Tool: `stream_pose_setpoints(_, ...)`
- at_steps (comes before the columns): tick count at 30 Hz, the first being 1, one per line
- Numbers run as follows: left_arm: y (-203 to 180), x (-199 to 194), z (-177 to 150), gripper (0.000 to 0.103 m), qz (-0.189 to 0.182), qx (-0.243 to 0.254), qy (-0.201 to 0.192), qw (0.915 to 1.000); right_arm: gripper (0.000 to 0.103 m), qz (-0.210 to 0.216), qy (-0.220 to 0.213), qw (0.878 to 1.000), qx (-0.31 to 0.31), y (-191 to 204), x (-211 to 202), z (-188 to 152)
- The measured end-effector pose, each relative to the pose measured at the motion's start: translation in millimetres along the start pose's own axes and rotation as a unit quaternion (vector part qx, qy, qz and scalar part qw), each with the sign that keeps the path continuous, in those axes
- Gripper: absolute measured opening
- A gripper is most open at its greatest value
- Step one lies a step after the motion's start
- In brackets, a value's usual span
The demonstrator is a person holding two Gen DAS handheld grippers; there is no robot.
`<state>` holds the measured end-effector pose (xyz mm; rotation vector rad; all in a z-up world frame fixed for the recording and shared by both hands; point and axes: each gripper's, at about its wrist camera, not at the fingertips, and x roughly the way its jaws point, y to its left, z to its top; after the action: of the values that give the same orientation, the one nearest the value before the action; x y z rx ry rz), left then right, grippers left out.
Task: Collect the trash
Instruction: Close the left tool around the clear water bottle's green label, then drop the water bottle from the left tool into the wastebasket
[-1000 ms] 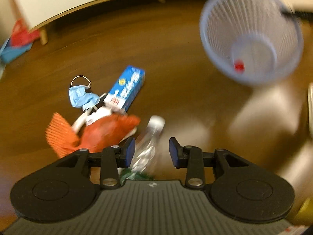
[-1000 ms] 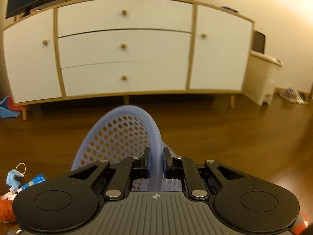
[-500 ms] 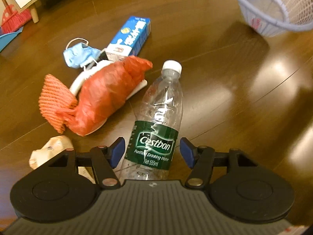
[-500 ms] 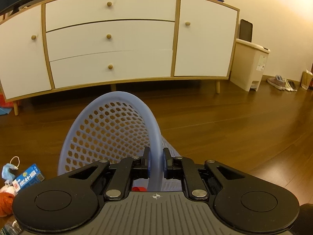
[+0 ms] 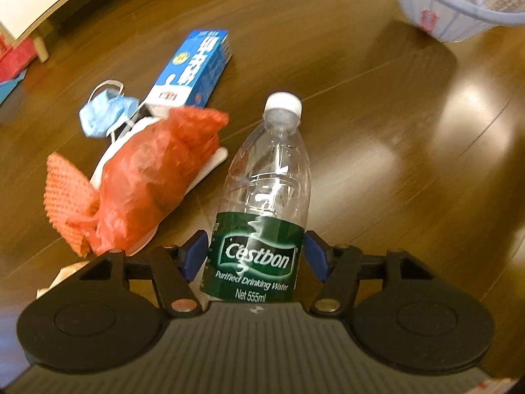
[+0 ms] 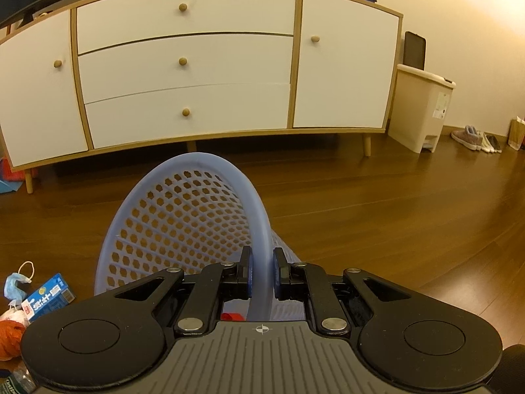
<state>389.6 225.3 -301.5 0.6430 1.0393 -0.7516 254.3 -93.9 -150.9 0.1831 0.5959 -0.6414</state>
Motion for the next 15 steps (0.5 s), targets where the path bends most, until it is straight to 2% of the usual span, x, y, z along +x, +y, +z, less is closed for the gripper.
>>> stream_pose_setpoints(15,-1.6,-64.6,40.8,0.058,-0.040,-0.053,-0.081,0.9946,0.008,0.011,-0.001,1.000,0.010,-5.5,0.1,1.2)
